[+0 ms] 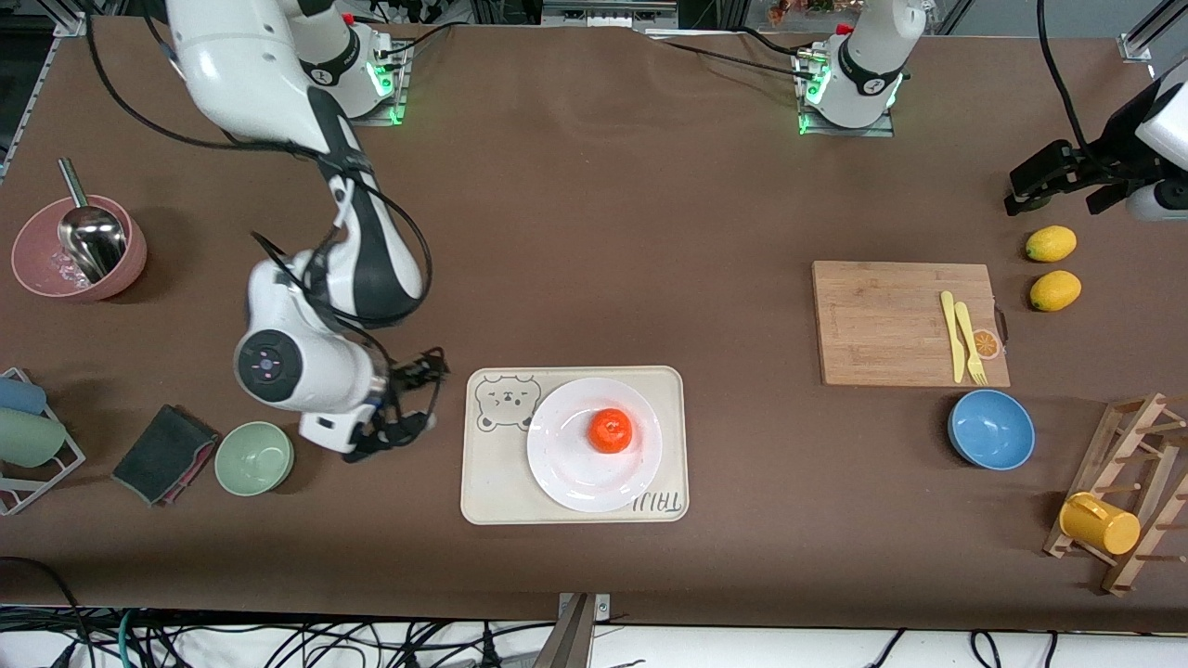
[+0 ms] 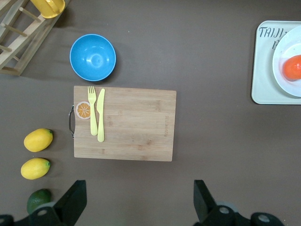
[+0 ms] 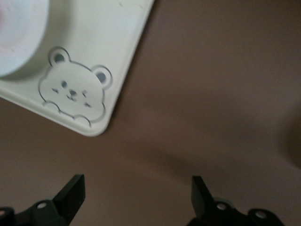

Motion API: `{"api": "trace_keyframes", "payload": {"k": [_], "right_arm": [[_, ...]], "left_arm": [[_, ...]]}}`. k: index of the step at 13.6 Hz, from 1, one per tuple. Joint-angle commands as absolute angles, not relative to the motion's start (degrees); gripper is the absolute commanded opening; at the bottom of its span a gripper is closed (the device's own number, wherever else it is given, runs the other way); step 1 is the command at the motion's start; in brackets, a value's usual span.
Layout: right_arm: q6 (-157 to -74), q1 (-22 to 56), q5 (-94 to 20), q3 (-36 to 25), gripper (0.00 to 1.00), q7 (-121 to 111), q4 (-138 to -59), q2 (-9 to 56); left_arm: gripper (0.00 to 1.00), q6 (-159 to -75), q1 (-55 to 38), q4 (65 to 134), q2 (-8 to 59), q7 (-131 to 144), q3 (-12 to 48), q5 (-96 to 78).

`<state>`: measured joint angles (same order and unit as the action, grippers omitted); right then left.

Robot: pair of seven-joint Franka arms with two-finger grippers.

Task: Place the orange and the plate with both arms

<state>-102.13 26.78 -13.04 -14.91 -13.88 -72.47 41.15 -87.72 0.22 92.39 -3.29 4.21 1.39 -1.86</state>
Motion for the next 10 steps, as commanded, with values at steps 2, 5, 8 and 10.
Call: {"api": "trace_keyframes", "payload": {"k": [2,5,8,10], "right_arm": [[-89.8,26.9,-9.6,-22.8,1.0,-17.0,-75.8,29.0],[-85.3,26.6,-9.4,-30.3,1.0,-26.3,-70.6,24.6],[-83.9,29.1,-7.0,-35.6,1.0,-26.9,-69.0,22.0],[-78.3,26.3,-5.1,-29.7,1.0,-25.9,-71.5,18.0]], "left_arm": [[1.0,-84.7,-0.6,91.1,-3.1,3.3,0.7,0.1],[1.0,-84.2,-0.3,91.1,-3.0,3.3,0.3,0.1],[1.0,-81.0,1.7,91.2,-3.1,3.3,0.2,0.0],[1.0,-81.2,2.9,91.2,-2.8,3.3,0.2,-0.7]]}}
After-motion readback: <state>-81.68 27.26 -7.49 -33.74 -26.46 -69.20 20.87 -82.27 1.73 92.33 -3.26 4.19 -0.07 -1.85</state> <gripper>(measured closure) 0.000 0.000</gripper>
